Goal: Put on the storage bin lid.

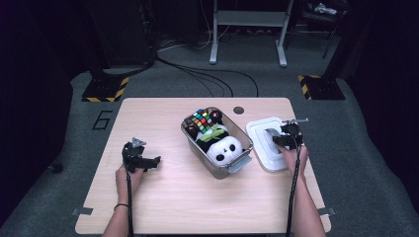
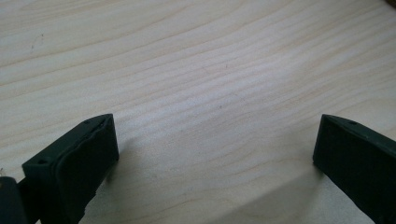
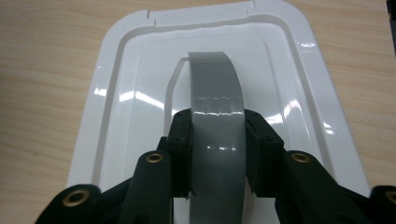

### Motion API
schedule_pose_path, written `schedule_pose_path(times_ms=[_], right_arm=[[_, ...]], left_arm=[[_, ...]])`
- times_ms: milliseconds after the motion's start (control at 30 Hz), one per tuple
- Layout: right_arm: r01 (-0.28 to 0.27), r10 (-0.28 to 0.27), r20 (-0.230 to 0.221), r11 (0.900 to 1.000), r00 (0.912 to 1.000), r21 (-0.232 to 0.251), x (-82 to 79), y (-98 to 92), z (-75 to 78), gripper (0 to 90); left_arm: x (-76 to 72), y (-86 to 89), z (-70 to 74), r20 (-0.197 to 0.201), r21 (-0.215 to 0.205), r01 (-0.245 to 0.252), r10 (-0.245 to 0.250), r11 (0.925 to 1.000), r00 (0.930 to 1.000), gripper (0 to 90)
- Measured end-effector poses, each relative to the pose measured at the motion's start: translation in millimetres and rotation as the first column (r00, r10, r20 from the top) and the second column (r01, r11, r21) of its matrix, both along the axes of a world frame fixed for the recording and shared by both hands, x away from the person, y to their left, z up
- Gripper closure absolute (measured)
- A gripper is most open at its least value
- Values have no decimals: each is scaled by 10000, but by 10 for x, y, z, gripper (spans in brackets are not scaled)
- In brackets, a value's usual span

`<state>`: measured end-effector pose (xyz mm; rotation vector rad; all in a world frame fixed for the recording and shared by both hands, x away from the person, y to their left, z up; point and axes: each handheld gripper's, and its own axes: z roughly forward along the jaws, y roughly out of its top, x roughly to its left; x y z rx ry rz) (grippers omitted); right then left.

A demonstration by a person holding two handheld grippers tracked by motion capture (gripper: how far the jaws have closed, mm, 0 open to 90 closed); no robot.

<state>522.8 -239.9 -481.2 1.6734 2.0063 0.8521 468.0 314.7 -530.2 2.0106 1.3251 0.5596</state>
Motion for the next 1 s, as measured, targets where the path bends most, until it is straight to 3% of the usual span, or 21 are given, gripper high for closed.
schedule_pose_path(times_ms=[300, 400, 633, 1000], right_arm=[[-462, 467, 487, 9989, 9977, -118, -137, 12, 227, 667], [-491, 503, 537, 9985, 9973, -239, -181, 21, 298, 666], [-601, 602, 725, 9982, 9955, -34, -239, -22, 419, 666], [-841, 874, 1165, 9959, 9893, -333, -359, -44, 751, 667]], left_arm=[[1, 0, 0, 6, 7, 1, -1, 10000, 10000, 0], [1, 1, 0, 5, 14, 6, -6, 10000, 10000, 0], [0, 0, 0, 4, 0, -3, 3, 10000, 10000, 0], [1, 1, 0, 3, 9, 14, -14, 10000, 10000, 0]])
